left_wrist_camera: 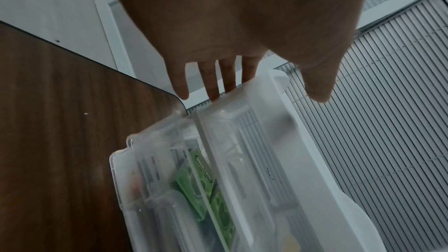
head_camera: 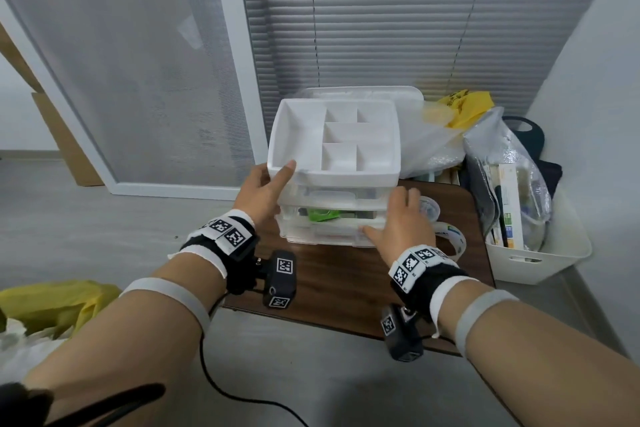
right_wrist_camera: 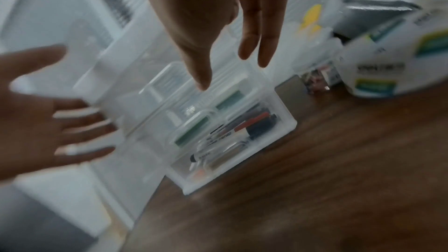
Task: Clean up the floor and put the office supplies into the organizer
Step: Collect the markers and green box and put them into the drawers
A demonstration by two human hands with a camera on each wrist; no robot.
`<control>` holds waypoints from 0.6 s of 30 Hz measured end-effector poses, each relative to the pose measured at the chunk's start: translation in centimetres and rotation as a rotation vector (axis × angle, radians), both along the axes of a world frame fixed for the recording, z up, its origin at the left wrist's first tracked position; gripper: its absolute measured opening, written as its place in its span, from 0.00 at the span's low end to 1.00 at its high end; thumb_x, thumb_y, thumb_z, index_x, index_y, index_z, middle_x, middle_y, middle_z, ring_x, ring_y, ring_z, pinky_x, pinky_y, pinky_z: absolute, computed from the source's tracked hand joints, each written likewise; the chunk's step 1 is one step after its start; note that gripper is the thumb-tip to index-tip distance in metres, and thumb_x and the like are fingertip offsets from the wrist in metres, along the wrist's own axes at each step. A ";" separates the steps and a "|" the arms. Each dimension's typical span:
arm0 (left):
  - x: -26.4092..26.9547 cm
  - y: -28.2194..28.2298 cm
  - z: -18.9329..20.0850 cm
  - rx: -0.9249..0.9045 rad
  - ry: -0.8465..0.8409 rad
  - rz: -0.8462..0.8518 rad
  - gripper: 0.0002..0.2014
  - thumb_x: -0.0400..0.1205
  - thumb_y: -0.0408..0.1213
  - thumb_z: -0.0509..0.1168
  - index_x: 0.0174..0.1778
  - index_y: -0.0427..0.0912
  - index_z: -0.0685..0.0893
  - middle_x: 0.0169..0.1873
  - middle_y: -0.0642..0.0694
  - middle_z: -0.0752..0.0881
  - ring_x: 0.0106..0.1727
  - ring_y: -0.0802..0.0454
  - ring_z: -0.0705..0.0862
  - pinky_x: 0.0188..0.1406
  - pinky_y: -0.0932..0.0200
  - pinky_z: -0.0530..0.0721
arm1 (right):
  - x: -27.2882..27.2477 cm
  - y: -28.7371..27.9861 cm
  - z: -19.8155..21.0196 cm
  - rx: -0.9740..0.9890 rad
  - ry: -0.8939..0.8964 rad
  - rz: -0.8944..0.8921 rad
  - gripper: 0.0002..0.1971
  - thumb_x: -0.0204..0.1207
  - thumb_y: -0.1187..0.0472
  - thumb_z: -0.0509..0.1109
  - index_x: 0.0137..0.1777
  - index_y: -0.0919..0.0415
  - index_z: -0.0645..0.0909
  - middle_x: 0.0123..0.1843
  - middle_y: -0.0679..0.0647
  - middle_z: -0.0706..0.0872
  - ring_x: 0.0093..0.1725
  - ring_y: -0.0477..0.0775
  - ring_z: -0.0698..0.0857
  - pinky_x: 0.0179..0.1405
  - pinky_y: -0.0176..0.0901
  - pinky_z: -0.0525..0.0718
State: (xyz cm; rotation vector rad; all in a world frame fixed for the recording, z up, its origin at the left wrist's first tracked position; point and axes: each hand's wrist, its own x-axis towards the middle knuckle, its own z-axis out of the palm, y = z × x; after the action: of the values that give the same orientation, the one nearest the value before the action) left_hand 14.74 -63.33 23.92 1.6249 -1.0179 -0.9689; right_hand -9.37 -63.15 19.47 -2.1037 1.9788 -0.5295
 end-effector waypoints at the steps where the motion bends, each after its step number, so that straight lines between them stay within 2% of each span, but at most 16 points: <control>1: 0.1 -0.2 0.1 0.023 -0.041 0.003 0.33 0.74 0.68 0.65 0.65 0.45 0.78 0.55 0.48 0.87 0.52 0.48 0.87 0.48 0.50 0.87 | 0.0 -0.4 -0.4 0.019 -0.107 -0.088 0.40 0.62 0.42 0.83 0.64 0.62 0.65 0.65 0.59 0.69 0.55 0.65 0.80 0.36 0.49 0.83; 3: 0.2 -0.7 0.0 0.059 -0.072 0.013 0.37 0.72 0.71 0.62 0.65 0.44 0.79 0.56 0.45 0.87 0.50 0.48 0.87 0.46 0.52 0.85 | -0.1 -1.5 -1.2 0.110 -0.303 -0.202 0.48 0.59 0.42 0.84 0.71 0.61 0.62 0.73 0.62 0.66 0.63 0.67 0.79 0.45 0.52 0.86; 5: -0.1 -1.0 -0.1 0.057 -0.094 0.026 0.28 0.79 0.64 0.61 0.62 0.43 0.78 0.51 0.47 0.86 0.43 0.53 0.85 0.35 0.60 0.80 | -0.5 -2.5 -1.7 0.220 -0.321 -0.149 0.54 0.61 0.39 0.82 0.80 0.57 0.56 0.80 0.60 0.63 0.73 0.66 0.75 0.60 0.56 0.82; 6: -0.2 -1.1 -0.1 0.054 -0.098 0.036 0.23 0.83 0.60 0.60 0.61 0.44 0.77 0.49 0.49 0.85 0.41 0.56 0.83 0.33 0.62 0.76 | -0.7 -2.9 -1.8 0.238 -0.298 -0.091 0.54 0.62 0.39 0.81 0.81 0.56 0.55 0.80 0.58 0.66 0.75 0.64 0.74 0.64 0.55 0.80; 9: -0.7 -0.5 -0.3 0.041 -0.116 0.047 0.17 0.84 0.57 0.57 0.51 0.46 0.77 0.46 0.46 0.84 0.39 0.51 0.81 0.39 0.57 0.78 | -1.4 -3.9 -2.1 0.257 -0.342 -0.033 0.50 0.62 0.39 0.81 0.79 0.54 0.60 0.70 0.53 0.80 0.68 0.62 0.81 0.62 0.49 0.80; 11: -0.7 0.0 -0.7 0.010 -0.111 0.060 0.15 0.84 0.56 0.58 0.48 0.47 0.77 0.45 0.48 0.85 0.40 0.52 0.82 0.40 0.57 0.78 | -1.8 -4.4 -2.4 0.286 -0.360 -0.062 0.46 0.58 0.34 0.81 0.73 0.51 0.68 0.63 0.51 0.85 0.64 0.61 0.84 0.61 0.51 0.84; 15: -0.9 0.7 -0.8 -0.048 -0.136 0.053 0.11 0.85 0.53 0.58 0.48 0.50 0.78 0.43 0.53 0.85 0.42 0.55 0.83 0.37 0.60 0.74 | -2.5 -4.2 -2.4 0.282 -0.340 -0.039 0.46 0.52 0.29 0.79 0.69 0.49 0.72 0.58 0.48 0.88 0.59 0.59 0.86 0.57 0.56 0.87; 18: -1.2 0.9 -1.2 -0.071 -0.155 0.064 0.10 0.82 0.57 0.59 0.44 0.56 0.78 0.43 0.54 0.86 0.46 0.53 0.85 0.43 0.56 0.78 | -3.0 -3.8 -2.4 0.264 -0.306 -0.016 0.47 0.51 0.27 0.76 0.70 0.49 0.72 0.60 0.49 0.87 0.61 0.59 0.85 0.58 0.57 0.87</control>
State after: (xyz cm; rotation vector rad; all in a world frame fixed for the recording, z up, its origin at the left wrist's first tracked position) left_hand 13.52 -62.39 22.75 1.6828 -1.0849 -0.7650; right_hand -12.40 -66.97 17.10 -1.7364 1.7845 -0.5243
